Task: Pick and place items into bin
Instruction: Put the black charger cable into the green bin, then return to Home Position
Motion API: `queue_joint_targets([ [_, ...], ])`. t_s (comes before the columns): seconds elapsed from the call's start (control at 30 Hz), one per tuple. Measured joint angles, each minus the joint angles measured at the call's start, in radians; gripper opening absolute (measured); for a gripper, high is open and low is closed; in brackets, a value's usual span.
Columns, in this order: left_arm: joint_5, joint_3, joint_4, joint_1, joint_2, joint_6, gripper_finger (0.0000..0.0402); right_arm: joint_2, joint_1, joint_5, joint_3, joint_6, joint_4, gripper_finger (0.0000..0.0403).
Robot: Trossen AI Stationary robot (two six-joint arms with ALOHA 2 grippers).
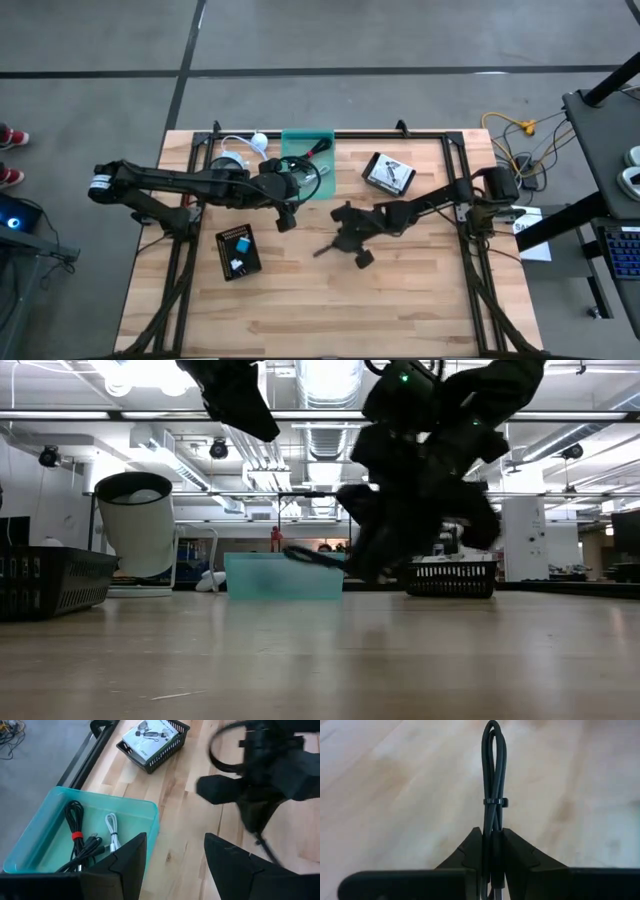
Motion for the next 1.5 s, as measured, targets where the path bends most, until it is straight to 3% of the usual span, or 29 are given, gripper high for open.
queue_joint_targets([
  [0.33, 0.000, 0.024, 0.000, 0.000, -0.034, 0.026, 0.0183, -0.012, -0.164, -0.003, 0.000, 0.101, 0.320, 0.0037],
  [0.7, 0.000, 0.027, 0.008, 0.000, -0.066, 0.027, 0.0183, -0.011, -0.389, -0.002, 0.001, 0.265, 0.529, 0.0039],
  [0.87, 0.000, 0.026, 0.008, 0.000, -0.066, 0.027, 0.0183, -0.011, -0.453, -0.086, 0.012, 0.351, 0.550, 0.0111],
  [1.0, 0.000, 0.024, 0.008, 0.000, -0.066, 0.028, 0.0183, -0.011, -0.464, -0.121, 0.036, 0.389, 0.548, 0.0171],
  [1.17, -0.001, 0.024, -0.020, 0.000, -0.069, 0.030, 0.0183, -0.032, -0.461, -0.138, 0.066, 0.383, 0.462, 0.0208],
  [1.33, -0.119, -0.010, 0.003, -0.025, -0.129, 0.072, 0.0182, -0.117, -0.430, -0.181, 0.023, 0.314, 0.423, 0.0208],
  [1.5, -0.105, -0.129, 0.129, -0.066, -0.247, 0.148, 0.0161, -0.245, -0.347, -0.120, -0.096, 0.251, 0.474, 0.0174],
])
